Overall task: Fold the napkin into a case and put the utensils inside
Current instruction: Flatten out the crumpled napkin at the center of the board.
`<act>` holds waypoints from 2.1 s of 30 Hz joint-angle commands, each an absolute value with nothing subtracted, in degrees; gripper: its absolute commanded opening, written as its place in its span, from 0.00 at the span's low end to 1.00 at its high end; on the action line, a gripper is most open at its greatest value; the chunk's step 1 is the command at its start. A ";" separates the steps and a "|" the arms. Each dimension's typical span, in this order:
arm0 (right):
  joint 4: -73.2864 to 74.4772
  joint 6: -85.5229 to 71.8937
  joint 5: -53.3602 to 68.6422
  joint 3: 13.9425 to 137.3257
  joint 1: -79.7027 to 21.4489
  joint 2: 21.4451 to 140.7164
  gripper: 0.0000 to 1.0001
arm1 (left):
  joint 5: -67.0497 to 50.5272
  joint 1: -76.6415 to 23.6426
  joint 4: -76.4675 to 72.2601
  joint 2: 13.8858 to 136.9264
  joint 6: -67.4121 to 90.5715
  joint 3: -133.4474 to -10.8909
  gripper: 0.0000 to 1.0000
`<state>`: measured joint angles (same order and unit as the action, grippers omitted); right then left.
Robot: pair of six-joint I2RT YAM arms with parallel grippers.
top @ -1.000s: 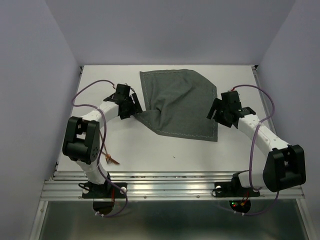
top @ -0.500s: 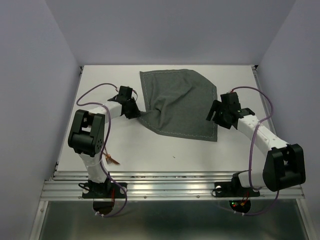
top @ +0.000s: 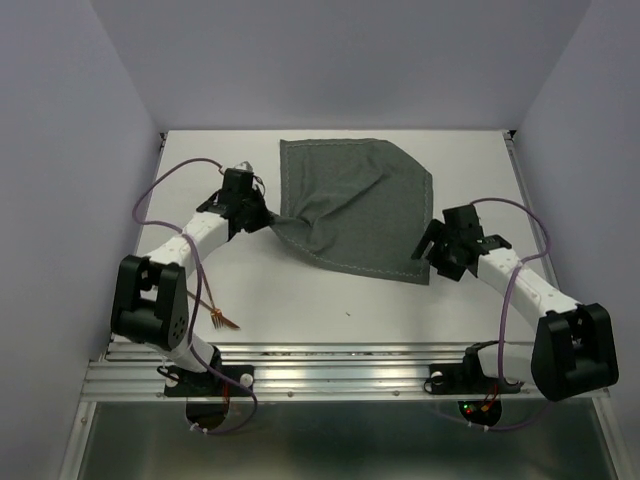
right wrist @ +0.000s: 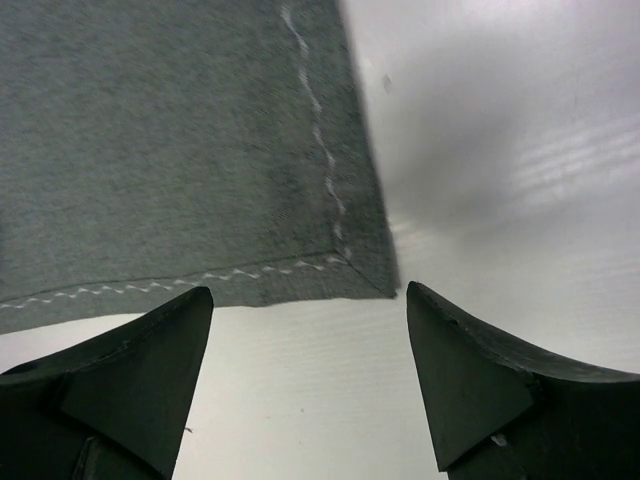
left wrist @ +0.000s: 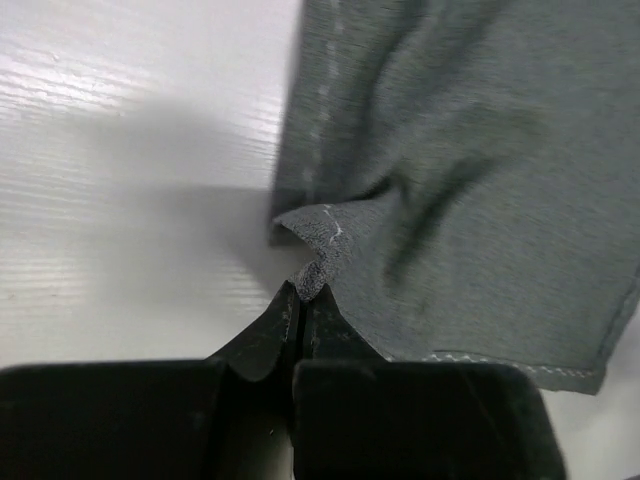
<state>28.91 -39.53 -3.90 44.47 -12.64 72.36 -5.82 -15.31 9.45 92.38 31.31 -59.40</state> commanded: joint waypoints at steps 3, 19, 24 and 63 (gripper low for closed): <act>29.62 -50.35 -2.20 36.84 -12.22 67.43 0.84 | -7.20 -15.12 9.58 79.38 31.55 -54.58 0.00; 23.47 -55.72 0.45 32.34 -16.26 69.78 0.68 | -8.35 -15.12 10.46 77.08 31.29 -53.44 0.00; 21.98 -55.02 -2.71 33.40 -16.79 73.12 0.66 | -8.44 -15.12 10.37 77.26 31.03 -53.26 0.00; 28.75 -33.59 -20.22 80.14 -16.79 65.04 0.01 | 0.27 -14.15 22.42 75.33 17.93 -95.26 0.00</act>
<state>28.62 -41.04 -17.87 72.44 -16.56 67.02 -1.58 -14.72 23.03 78.89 21.93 -88.90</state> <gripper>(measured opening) 0.049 0.047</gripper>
